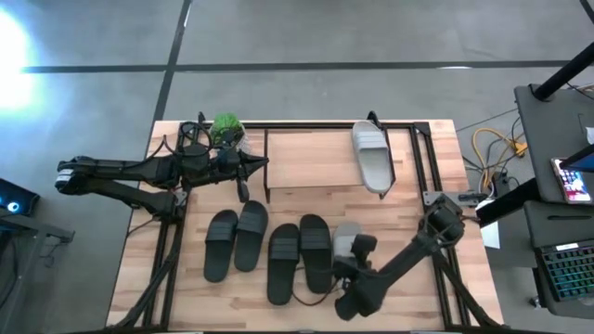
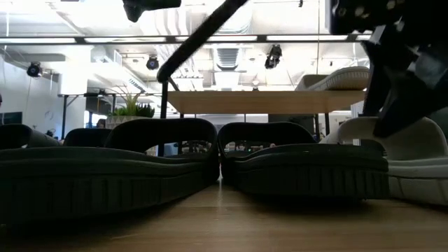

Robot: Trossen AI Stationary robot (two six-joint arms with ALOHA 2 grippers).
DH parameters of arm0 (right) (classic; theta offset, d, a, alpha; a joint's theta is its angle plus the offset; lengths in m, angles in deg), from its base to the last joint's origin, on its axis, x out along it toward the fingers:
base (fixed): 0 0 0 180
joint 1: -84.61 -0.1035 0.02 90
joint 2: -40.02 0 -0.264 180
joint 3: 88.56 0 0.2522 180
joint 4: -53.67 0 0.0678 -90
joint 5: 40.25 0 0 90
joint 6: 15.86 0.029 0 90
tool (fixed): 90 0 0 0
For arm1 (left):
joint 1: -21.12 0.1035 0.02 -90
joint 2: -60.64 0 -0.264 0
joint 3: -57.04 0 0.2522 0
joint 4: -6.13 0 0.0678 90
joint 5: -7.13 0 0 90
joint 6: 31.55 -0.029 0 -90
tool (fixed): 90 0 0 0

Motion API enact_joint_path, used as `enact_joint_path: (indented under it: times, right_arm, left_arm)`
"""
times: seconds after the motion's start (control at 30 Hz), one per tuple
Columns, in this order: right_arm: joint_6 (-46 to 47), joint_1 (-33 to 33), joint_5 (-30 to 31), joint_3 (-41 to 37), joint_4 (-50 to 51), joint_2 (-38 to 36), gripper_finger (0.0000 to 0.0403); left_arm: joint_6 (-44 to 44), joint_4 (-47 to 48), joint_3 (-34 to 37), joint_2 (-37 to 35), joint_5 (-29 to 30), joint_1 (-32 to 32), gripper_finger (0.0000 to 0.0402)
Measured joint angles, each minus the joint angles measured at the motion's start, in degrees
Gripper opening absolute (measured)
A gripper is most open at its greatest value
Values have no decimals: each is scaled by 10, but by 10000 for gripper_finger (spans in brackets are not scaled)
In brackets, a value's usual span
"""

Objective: Pick and place slides into the shelf
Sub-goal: Put the gray slide on the shelf

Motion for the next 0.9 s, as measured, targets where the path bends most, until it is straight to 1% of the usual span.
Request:
enact_joint_path:
  times: [0.23,0.47,0.53,0.63,0.9]
  right_arm:
    - [-3,22,1,-20,-8,0,187]
    - [-15,36,27,-20,-11,0,186]
    - [-15,39,28,-20,-10,0,179]
    - [-14,42,28,-20,-10,0,152]
    - [0,43,30,-20,-10,0,55]
  left_arm:
    - [0,0,0,0,0,0,0]
    - [0,0,0,0,0,0,0]
    - [0,0,0,0,0,0,0]
    - [0,0,0,0,0,0,0]
    - [-1,0,0,0,0,0,0]
